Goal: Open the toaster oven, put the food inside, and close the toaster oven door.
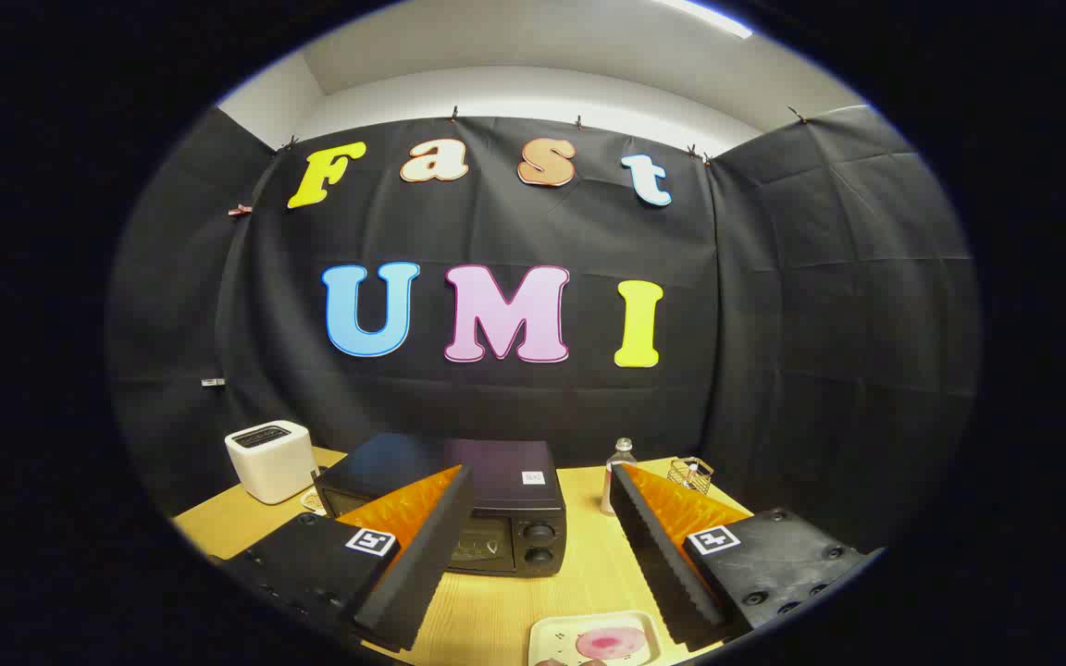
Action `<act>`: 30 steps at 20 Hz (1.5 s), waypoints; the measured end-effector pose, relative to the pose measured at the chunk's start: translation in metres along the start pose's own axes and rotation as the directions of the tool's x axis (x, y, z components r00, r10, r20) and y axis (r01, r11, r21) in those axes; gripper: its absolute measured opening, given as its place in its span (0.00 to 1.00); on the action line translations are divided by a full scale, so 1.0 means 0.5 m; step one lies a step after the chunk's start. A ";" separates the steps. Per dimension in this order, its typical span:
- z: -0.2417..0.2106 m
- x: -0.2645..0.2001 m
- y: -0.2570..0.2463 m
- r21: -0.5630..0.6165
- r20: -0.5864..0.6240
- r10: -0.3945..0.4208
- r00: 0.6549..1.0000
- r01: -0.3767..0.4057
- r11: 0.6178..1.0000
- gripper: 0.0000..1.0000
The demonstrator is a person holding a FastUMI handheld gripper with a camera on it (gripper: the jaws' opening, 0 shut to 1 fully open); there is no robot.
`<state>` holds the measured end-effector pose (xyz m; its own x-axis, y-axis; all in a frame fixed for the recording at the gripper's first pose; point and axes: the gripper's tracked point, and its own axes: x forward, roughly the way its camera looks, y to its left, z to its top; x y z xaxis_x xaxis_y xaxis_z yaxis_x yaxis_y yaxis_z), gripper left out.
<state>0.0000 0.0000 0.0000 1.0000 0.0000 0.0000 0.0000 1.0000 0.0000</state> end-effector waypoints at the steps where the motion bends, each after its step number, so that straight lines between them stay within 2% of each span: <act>1: -0.002 0.001 0.004 0.000 -0.003 0.003 1.000 -0.003 1.000 0.98; 22: -0.021 0.003 0.036 -0.010 -0.035 0.046 0.998 -0.047 0.999 0.98; 30: -0.041 0.048 0.074 0.007 -0.090 0.056 0.994 -0.055 0.998 0.98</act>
<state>0.0240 0.0370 -0.0205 0.9944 0.0557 -0.0902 -0.0553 0.9984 0.0072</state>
